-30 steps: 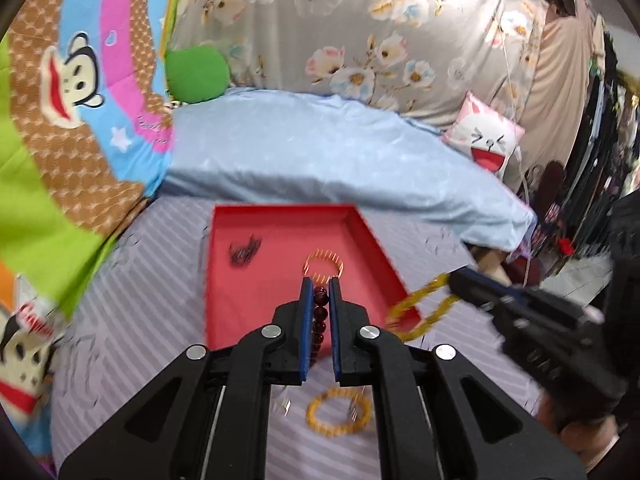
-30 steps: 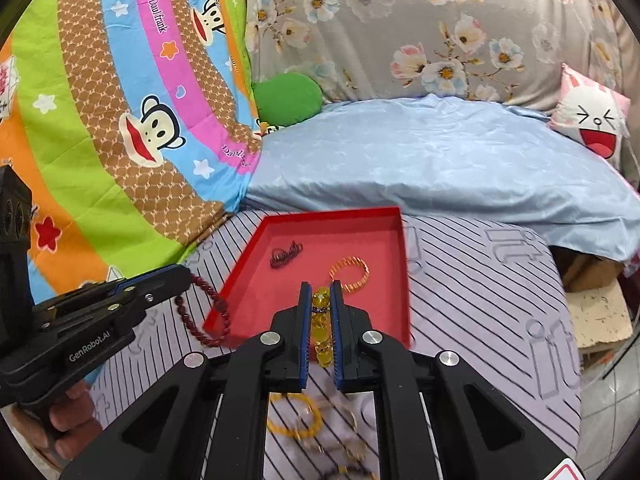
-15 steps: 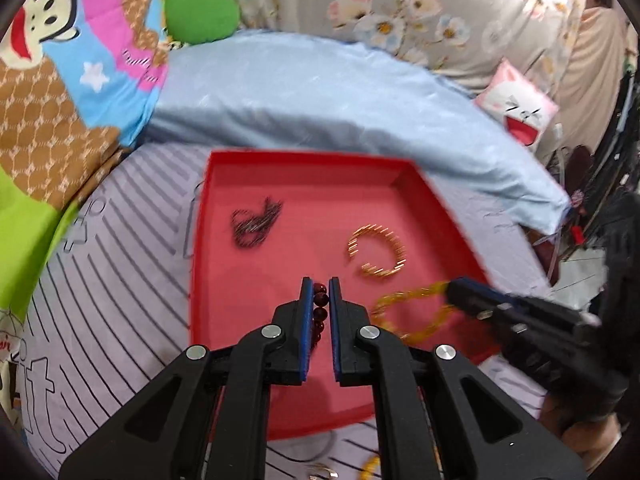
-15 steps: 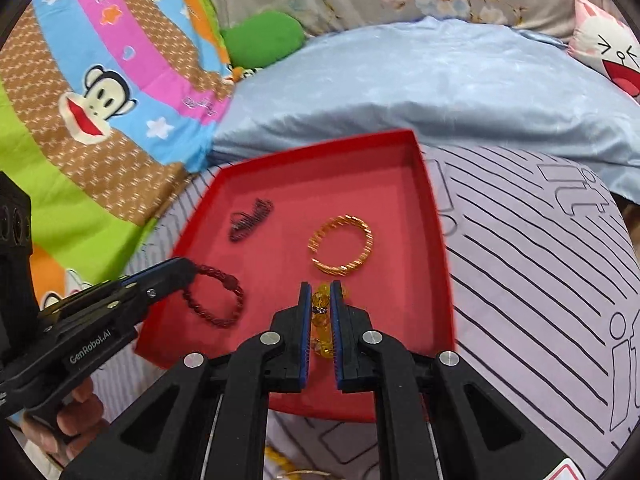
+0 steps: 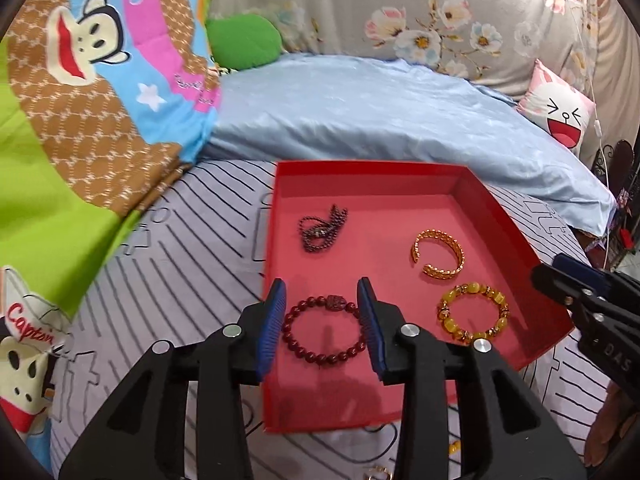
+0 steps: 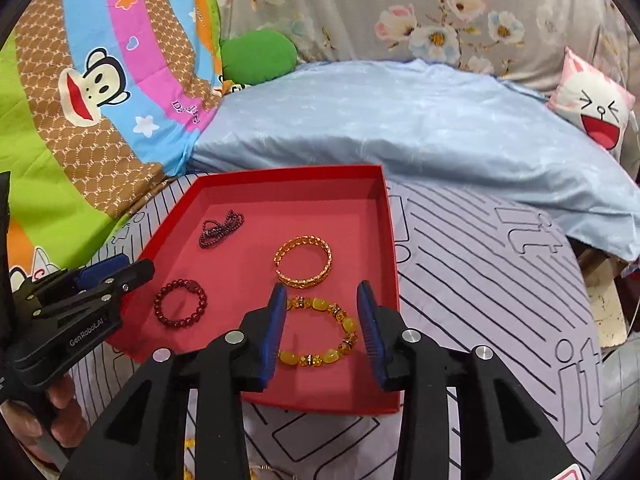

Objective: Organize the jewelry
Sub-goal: 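Withdraw both tools from the tray toward the remaining jewelry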

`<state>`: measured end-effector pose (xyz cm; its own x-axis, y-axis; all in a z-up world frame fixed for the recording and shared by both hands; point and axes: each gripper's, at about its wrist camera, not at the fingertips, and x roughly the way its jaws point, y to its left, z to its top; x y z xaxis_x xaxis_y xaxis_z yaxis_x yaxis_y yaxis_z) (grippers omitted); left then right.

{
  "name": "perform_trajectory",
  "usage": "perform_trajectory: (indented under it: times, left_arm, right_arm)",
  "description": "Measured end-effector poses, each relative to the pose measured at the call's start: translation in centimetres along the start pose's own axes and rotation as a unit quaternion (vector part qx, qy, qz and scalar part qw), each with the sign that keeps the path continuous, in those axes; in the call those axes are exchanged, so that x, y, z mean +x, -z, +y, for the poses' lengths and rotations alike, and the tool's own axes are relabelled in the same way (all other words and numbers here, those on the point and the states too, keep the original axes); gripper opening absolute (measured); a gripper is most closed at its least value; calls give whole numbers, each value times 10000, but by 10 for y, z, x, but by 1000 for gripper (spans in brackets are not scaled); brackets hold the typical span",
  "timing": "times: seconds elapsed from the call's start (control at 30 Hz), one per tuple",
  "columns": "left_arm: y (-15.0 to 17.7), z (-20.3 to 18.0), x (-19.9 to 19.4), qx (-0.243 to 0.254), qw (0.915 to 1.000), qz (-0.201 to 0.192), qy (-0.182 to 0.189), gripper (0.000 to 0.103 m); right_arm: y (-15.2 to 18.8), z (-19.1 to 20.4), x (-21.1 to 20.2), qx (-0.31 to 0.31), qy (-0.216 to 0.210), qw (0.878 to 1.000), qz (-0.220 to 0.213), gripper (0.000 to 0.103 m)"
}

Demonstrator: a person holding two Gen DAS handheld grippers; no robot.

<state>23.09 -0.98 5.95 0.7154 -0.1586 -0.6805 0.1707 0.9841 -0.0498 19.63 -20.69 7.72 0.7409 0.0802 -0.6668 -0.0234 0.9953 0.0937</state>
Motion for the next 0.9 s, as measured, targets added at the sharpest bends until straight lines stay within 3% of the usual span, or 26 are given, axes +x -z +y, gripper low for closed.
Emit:
perform_trajectory:
  times: [0.17, 0.5, 0.67, 0.9]
  left_arm:
    - [12, 3, -24, -60, 9999, -96, -98, 35]
    - [79, -7, -63, -51, 9998, 158, -110, 35]
    - [107, -17, -72, -113, 9994, 335, 21, 35]
    - [131, -32, -79, -1, 9993, 364, -104, 35]
  right_arm:
    - [15, -1, -29, 95, -81, 9999, -104, 36]
    - [79, -4, -74, 227, -2, 9997, 117, 36]
    - [109, -4, -71, 330, 28, 9985, 443, 36]
    - [120, 4, -55, 303, 128, 9976, 612, 36]
